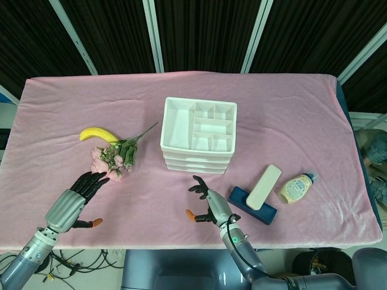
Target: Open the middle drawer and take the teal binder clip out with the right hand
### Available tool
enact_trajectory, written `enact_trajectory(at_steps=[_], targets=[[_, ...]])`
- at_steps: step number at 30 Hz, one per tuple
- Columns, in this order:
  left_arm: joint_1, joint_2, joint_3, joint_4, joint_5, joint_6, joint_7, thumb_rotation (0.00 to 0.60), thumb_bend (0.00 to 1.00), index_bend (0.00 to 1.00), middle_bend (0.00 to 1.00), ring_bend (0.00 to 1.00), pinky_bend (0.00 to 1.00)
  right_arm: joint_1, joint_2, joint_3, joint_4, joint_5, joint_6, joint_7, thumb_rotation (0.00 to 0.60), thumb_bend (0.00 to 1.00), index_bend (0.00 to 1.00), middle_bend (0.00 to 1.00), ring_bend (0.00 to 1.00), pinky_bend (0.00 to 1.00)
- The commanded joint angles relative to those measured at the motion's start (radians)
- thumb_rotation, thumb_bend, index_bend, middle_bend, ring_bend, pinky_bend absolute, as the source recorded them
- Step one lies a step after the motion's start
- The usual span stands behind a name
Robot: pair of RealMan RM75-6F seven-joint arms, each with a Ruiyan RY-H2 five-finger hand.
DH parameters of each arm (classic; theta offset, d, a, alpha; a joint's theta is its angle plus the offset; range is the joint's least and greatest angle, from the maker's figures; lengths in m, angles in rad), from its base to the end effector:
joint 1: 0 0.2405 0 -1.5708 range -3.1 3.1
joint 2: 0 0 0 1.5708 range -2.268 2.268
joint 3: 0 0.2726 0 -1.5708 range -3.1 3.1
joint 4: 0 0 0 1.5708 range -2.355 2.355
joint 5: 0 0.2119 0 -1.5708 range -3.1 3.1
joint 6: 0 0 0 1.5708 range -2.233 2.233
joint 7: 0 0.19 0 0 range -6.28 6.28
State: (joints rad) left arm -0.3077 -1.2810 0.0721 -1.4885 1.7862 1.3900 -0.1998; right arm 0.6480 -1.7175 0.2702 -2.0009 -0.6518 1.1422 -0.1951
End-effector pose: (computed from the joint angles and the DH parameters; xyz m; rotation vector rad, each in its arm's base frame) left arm -0.2524 0.2525 0.0627 -1.8421 -0.9827 -1.2008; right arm -0.0722 -0.2890 -0.0788 1.3864 -2.0436 1.1512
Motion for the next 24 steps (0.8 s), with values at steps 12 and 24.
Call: enact_trajectory(at_steps=[12, 24], targets=[[-0.002, -0.035, -0.005, 0.064, 0.030, 0.066, -0.034, 0.600, 0.00, 0.00, 0.00, 0.00, 0.00, 0.042, -0.028, 0.087, 0.021, 0.044, -0.006, 0.014, 0.600, 0.25, 0.00, 0.57, 0.58, 0.43], [-0.003, -0.050, -0.012, 0.091, 0.037, 0.107, -0.057, 0.600, 0.00, 0.00, 0.00, 0.00, 0.00, 0.056, -0.050, 0.137, 0.065, 0.097, -0.034, 0.069, 0.600, 0.26, 0.00, 0.66, 0.67, 0.48]])
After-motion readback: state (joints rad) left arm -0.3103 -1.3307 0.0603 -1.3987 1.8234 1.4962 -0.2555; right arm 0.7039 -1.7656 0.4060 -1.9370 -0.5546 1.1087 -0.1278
